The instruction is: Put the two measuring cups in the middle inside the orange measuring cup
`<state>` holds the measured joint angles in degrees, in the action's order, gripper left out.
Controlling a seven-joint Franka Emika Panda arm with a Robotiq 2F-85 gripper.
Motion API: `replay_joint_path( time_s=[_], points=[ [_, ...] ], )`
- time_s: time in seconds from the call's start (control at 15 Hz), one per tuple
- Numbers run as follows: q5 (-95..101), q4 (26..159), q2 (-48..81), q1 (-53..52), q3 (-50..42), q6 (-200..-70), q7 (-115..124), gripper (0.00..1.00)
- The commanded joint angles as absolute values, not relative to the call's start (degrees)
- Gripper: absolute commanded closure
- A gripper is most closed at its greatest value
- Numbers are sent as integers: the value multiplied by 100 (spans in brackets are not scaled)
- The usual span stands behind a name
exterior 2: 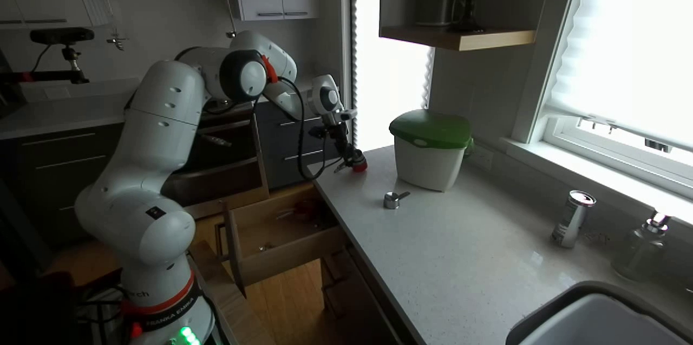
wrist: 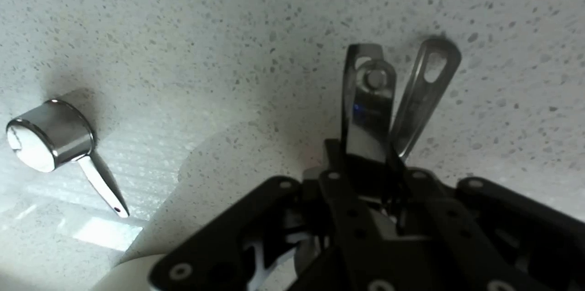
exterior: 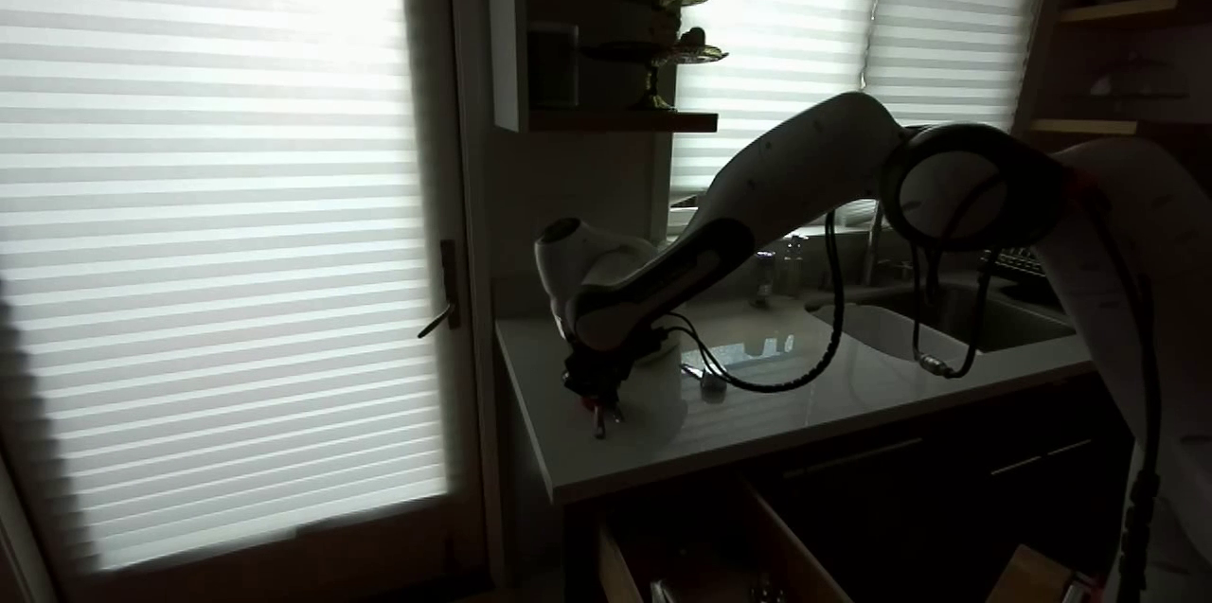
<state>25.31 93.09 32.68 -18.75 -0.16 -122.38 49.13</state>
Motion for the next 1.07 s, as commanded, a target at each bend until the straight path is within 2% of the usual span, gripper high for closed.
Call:
replay_joint_path(
  time_s=[0.0,0.07,0.13,0.67,1.0],
  points=[
    [2496,9100,3455,-1926,-105,-12102,4848,95],
    [2476,9100,3454,-1914,-98,-12102,4811,95],
    [2476,9091,3458,-1916,-101,-12073,4793,62],
    [2439,9178,3262,-1905,-60,-12033,4590,2],
    [2074,9460,2779,-1785,54,-12029,4365,0]
  ],
)
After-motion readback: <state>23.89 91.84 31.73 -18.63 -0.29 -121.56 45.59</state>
